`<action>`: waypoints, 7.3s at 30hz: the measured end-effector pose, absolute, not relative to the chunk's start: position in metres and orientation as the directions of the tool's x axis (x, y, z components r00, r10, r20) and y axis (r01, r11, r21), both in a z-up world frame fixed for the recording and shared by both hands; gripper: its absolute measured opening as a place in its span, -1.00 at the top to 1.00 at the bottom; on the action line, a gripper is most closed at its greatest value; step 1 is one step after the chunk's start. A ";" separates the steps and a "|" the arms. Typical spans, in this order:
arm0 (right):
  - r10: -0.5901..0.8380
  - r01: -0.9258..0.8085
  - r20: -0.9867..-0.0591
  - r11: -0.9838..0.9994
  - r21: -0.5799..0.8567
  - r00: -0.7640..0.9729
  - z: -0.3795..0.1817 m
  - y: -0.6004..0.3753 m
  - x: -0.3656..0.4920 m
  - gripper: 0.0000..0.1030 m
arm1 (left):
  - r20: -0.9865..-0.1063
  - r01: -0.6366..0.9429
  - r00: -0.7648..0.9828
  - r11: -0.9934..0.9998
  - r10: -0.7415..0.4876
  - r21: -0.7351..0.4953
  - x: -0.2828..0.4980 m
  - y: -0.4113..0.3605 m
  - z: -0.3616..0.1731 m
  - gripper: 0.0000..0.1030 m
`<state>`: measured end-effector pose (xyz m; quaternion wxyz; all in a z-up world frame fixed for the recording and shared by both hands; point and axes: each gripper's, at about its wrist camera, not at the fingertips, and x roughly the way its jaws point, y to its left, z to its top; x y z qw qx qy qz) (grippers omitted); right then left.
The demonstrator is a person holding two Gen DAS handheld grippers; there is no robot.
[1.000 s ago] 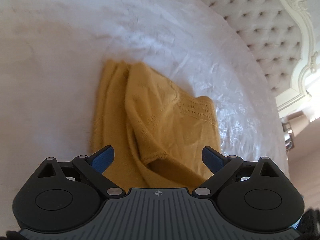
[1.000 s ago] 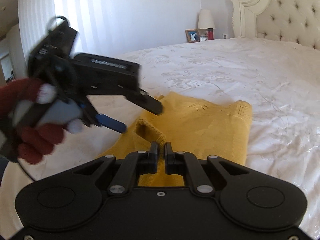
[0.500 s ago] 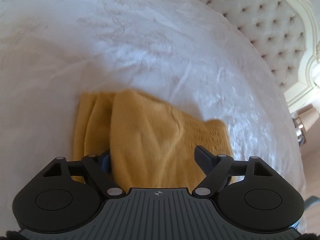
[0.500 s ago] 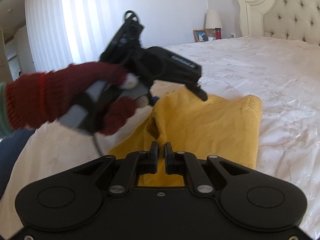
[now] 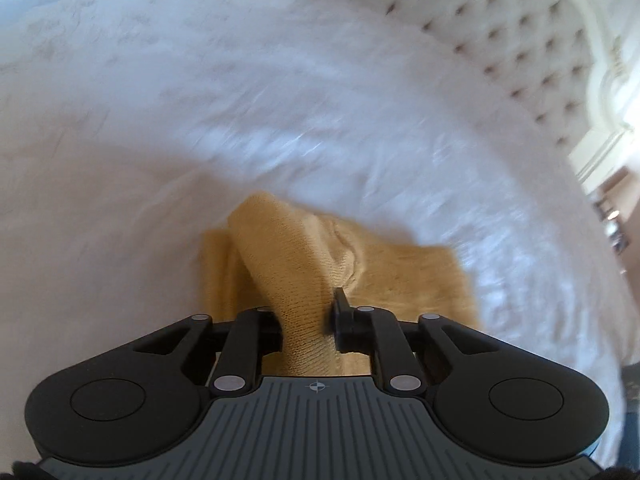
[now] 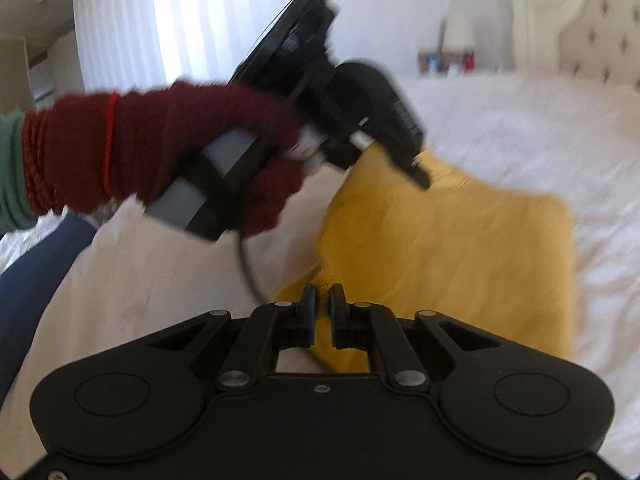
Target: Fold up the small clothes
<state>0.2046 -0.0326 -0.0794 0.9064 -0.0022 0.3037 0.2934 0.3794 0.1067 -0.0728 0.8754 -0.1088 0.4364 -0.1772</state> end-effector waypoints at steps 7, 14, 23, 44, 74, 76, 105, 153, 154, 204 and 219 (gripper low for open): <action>0.595 -0.538 -0.505 0.797 0.273 0.625 -0.074 -0.054 0.191 -0.11 | -0.695 0.190 0.603 0.916 -0.393 -0.353 0.382 0.119 -0.084 0.21; 0.556 -0.477 -0.473 0.830 0.288 0.683 -0.054 -0.101 0.188 -0.32 | -0.648 0.217 0.692 0.948 -0.318 -0.233 0.346 0.126 -0.052 -0.35; 0.481 -0.358 -0.506 0.875 0.325 0.716 -0.059 -0.128 0.202 -0.33 | -0.687 0.410 0.633 0.907 -0.356 -0.093 0.252 0.095 -0.076 -0.37; 0.412 -0.250 -0.645 0.910 0.331 0.644 -0.084 -0.153 0.370 -0.30 | -0.669 0.228 0.614 0.906 -0.419 -0.358 0.251 0.143 -0.115 -0.43; 0.697 -0.212 -0.454 0.646 0.734 0.555 -0.124 -0.179 0.367 -0.84 | -0.544 0.198 0.478 0.688 -0.690 -0.698 0.305 0.107 -0.135 -0.64; 0.693 -0.199 -0.462 0.648 0.735 0.553 -0.123 -0.181 0.365 -0.53 | -0.525 0.204 0.467 0.665 -0.711 -0.718 0.297 0.111 -0.136 -0.64; 0.527 -0.012 -0.634 0.774 0.633 0.566 -0.059 -0.252 0.131 0.18 | -0.532 0.219 0.252 0.583 -0.809 -0.782 0.121 0.067 -0.116 0.75; 0.153 -0.068 -0.627 0.985 0.157 0.764 -0.103 -0.216 0.128 -0.36 | -0.666 0.307 0.695 0.949 -0.272 -0.068 0.189 0.029 -0.123 -0.44; 0.155 -0.066 -0.625 0.984 0.164 0.765 -0.102 -0.217 0.127 -0.38 | -0.667 0.305 0.693 0.950 -0.275 -0.074 0.188 0.030 -0.121 -0.44; 0.054 0.033 -0.667 0.992 0.118 0.743 -0.030 -0.183 -0.043 -0.99 | -0.595 0.354 0.727 0.929 -0.344 -0.104 0.001 0.047 -0.074 -0.99; 0.120 -0.001 -0.643 0.983 0.182 0.756 -0.016 -0.171 -0.067 -0.99 | -0.615 0.326 0.703 0.931 -0.356 -0.166 -0.013 0.034 -0.053 -0.99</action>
